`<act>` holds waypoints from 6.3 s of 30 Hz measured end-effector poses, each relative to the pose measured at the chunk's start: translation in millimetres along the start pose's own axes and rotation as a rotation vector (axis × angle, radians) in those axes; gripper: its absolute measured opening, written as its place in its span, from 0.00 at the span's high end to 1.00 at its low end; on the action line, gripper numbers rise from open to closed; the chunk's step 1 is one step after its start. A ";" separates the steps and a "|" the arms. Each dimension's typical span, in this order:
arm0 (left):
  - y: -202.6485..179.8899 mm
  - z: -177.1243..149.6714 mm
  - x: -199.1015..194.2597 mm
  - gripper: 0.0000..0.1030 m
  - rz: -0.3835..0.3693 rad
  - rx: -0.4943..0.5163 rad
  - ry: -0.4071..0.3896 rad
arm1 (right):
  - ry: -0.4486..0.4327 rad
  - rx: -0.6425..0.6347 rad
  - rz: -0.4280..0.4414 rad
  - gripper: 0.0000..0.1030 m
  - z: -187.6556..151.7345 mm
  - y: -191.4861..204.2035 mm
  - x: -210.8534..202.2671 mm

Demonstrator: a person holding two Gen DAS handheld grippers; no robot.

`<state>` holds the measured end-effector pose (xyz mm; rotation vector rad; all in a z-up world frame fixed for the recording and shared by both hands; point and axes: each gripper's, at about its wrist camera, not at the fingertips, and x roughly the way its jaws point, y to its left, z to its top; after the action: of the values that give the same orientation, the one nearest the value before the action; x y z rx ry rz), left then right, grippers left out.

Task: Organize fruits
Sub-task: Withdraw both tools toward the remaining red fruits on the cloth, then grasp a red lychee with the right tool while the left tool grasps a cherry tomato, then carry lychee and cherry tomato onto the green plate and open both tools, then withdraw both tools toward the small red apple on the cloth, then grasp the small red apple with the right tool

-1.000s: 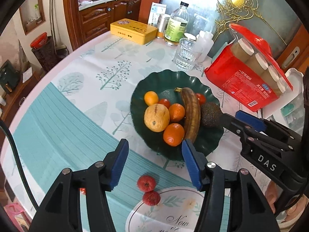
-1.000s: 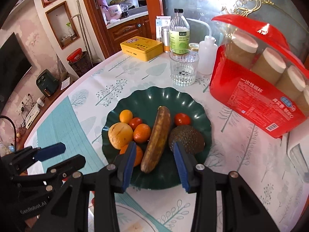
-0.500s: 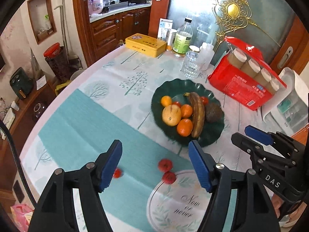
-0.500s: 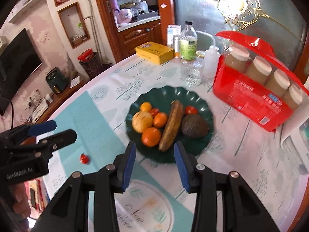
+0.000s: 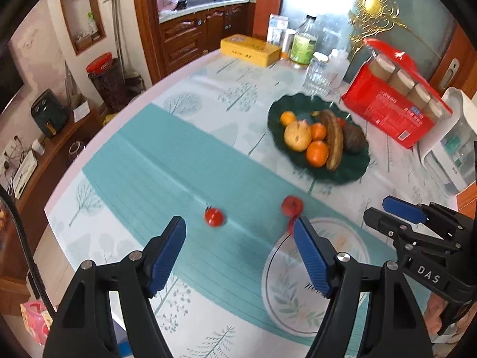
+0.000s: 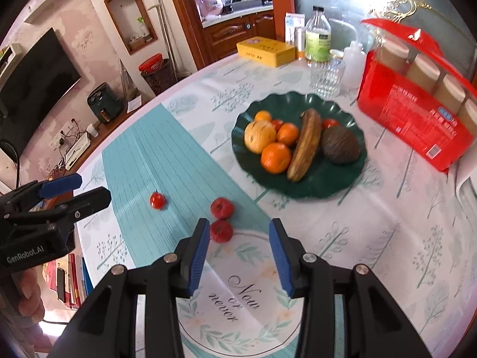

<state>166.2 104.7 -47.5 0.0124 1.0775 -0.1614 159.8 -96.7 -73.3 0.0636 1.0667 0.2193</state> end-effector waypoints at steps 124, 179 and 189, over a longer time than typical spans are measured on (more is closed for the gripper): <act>-125.5 145.8 152.8 0.61 -0.160 0.319 0.078 | -0.024 0.171 -0.127 0.65 70.5 -117.4 81.0; 21.8 -23.7 114.6 0.19 0.078 -0.120 0.004 | 0.090 -0.061 -0.013 0.54 2.1 17.5 124.2; 19.7 -18.9 123.1 0.19 0.080 -0.120 0.009 | 0.070 -0.057 -0.011 0.67 3.8 18.0 140.6</act>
<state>209.4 110.4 -165.8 -0.0519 1.0928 -0.0244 225.6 -49.6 -189.7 -0.0015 1.1292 0.2432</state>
